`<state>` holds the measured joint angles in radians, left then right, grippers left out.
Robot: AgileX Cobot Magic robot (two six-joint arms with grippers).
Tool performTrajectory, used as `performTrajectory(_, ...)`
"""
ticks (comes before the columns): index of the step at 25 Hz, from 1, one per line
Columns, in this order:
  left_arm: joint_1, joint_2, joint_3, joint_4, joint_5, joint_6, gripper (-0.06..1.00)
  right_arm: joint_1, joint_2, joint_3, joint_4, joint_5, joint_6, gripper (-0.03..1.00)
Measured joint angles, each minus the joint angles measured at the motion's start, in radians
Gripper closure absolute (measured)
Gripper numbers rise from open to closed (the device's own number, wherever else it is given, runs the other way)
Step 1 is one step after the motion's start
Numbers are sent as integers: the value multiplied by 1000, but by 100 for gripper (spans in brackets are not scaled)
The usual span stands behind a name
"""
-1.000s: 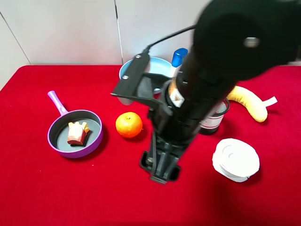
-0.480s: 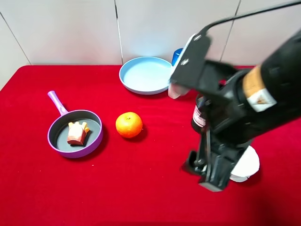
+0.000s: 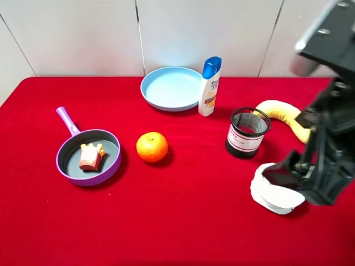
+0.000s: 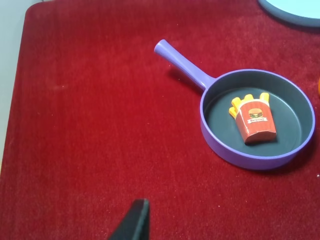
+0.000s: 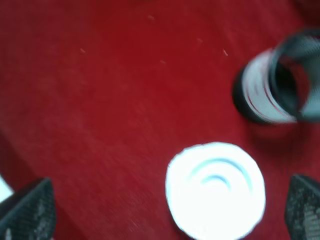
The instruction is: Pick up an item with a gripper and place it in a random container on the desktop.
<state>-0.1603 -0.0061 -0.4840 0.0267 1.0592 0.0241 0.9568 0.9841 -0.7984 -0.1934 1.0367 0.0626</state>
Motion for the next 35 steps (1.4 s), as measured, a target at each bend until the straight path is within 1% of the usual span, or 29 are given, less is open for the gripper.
performTrajectory(6,0,0,0,0,0,0,-5,-85,-130,99,1,-2,41,27)
performTrajectory(9,0,0,0,0,0,0,-5,-148,-201,140,1,-4,57,27)
performTrajectory(17,0,0,0,0,0,0,-5,-293,-390,218,-1,-13,58,27)
performTrajectory(24,0,0,0,0,0,0,-5,-425,-528,274,-2,-51,58,27)
performTrajectory(30,0,0,0,0,0,0,-5,-474,-577,274,0,-63,58,27)
performTrajectory(35,0,0,0,0,0,0,-5,-505,-656,275,14,-125,58,27)
